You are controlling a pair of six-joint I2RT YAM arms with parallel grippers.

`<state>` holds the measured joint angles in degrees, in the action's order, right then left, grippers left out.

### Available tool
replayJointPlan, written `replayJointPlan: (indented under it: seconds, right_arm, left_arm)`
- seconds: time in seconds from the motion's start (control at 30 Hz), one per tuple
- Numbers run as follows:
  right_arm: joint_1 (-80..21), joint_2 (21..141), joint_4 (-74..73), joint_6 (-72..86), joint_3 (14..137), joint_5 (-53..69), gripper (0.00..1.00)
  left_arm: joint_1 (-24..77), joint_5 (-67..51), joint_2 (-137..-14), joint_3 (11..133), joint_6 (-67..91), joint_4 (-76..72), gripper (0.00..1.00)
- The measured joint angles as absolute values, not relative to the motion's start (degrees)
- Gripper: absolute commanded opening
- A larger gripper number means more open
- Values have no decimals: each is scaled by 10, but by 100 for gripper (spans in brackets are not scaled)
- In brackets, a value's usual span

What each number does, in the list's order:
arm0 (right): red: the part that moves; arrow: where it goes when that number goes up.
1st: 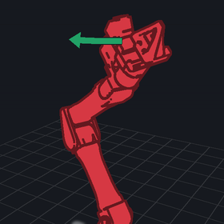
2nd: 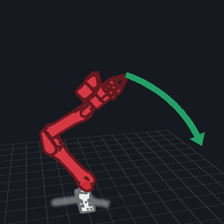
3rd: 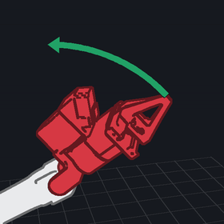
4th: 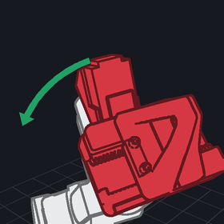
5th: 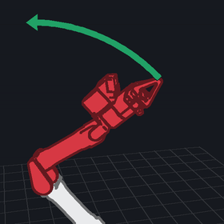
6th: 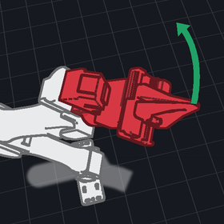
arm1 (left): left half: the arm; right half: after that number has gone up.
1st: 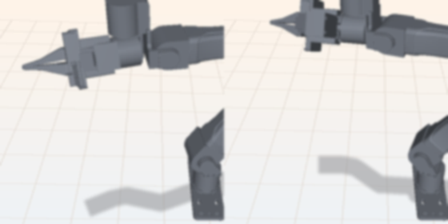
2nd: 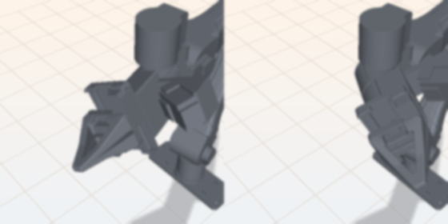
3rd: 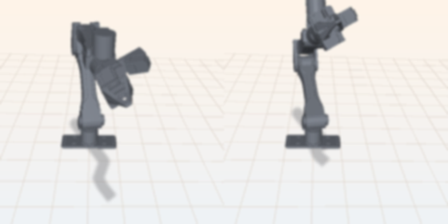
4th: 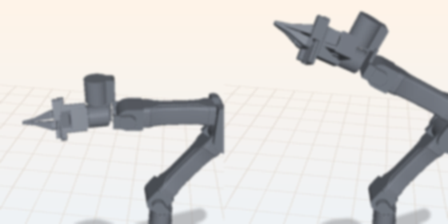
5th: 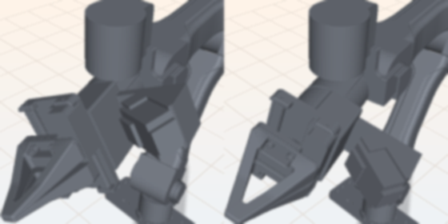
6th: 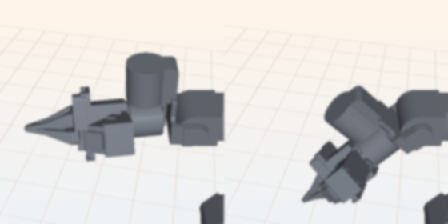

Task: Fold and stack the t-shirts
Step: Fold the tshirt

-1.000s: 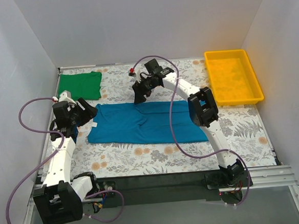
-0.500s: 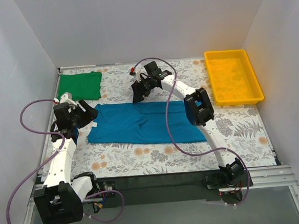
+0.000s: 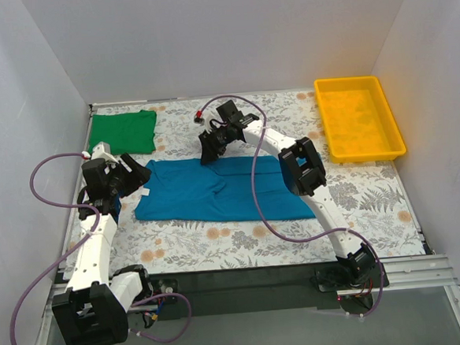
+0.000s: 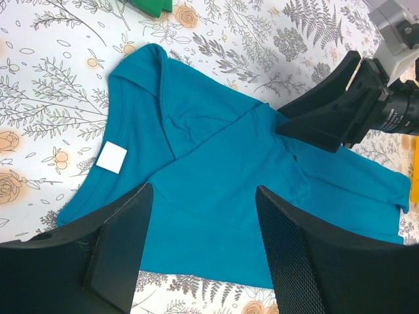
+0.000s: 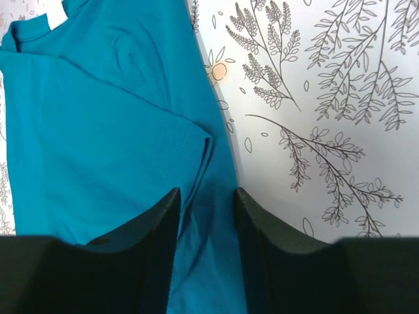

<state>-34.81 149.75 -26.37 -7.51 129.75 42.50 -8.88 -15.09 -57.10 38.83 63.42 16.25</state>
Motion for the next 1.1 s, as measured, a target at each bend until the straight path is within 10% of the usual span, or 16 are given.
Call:
replayJointPlan:
  seconds: [0.3,0.97,1.1]
  right_arm:
    - [-346,1498,-262,-72,1294,386,1]
    - [-177,1378,-208,-10,1098,297,1]
    - [-153,1378,-203,7,1110,253,45]
  left_arm:
    - [-89,-150,-568,388,634,163,63]
    - [-89,-208,-579,364,676,141,60]
    - [-82,-251,-622,334,726,110,56]
